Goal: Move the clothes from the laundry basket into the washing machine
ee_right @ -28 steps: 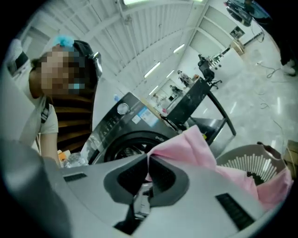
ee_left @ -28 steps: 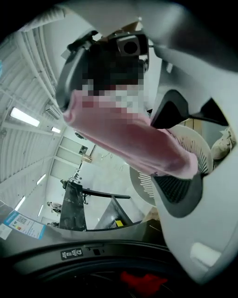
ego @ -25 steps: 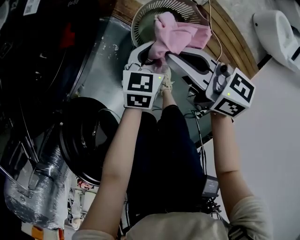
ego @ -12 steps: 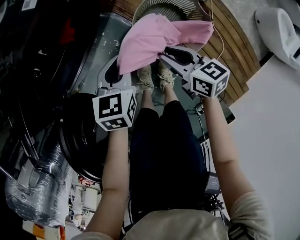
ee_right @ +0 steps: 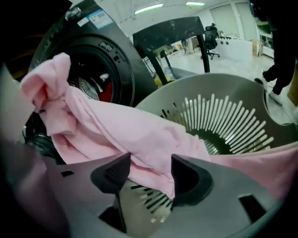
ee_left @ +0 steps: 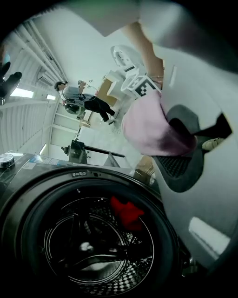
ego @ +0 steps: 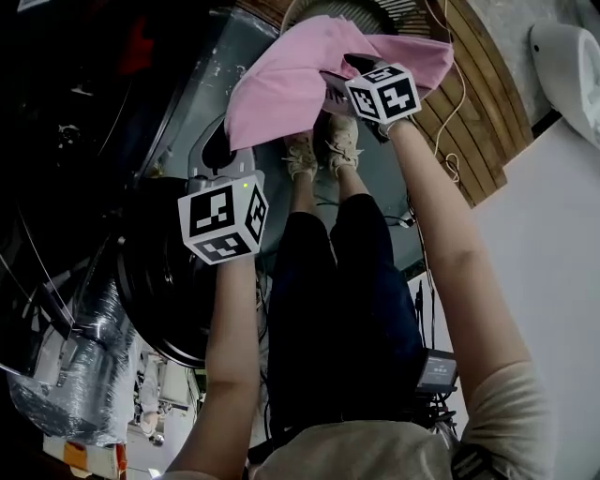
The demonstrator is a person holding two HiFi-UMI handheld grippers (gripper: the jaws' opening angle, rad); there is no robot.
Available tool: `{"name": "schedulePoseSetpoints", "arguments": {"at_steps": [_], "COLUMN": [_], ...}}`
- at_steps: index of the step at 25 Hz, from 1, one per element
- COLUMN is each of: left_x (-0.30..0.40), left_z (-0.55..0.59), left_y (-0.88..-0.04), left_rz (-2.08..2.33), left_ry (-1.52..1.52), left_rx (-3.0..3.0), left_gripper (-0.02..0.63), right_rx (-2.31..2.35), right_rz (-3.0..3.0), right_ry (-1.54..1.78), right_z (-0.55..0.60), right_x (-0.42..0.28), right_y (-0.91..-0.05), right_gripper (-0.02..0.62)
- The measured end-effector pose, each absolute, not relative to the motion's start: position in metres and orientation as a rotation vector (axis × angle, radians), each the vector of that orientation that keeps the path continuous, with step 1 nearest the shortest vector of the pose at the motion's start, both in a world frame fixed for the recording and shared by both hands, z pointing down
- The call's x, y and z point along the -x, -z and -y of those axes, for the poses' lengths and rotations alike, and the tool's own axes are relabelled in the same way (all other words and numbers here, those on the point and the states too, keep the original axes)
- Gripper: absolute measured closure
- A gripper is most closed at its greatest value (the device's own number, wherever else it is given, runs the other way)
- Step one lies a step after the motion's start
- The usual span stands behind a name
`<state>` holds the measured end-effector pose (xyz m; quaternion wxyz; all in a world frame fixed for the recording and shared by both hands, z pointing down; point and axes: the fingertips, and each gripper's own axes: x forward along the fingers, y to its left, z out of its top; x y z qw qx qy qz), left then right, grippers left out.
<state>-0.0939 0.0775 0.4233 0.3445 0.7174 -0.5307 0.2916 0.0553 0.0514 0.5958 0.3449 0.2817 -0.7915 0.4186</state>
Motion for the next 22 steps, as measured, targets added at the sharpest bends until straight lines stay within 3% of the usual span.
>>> {"name": "schedulePoseSetpoints", "arguments": {"at_steps": [5,7,12,22], "left_x": [0.103,0.105,0.103,0.021], "left_z": [-0.08,-0.083,-0.083,-0.051], "left_y": [-0.436,-0.442,-0.443,-0.397], "left_rz": [1.369,1.364,1.38,1.204], "left_ry": [-0.777,-0.775,-0.722,-0.488], "left_rx": [-1.861,-1.855,-1.826,-2.006], "left_gripper": [0.578,0.578,0.578,0.577], "right_rx": [-0.628,-0.621,-0.776,-0.857], "right_rz": [2.017,2.032,2.139,2.488], "right_ry": [-1.082,-1.065,-1.147,-1.091], "right_z": [-0.05,-0.045,-0.025,-0.005], "right_x": [-0.049,-0.048,-0.065,-0.08], "right_y": [-0.641,-0.64,-0.587,-0.36], "right_gripper": [0.33,0.565,0.572,0.572]}}
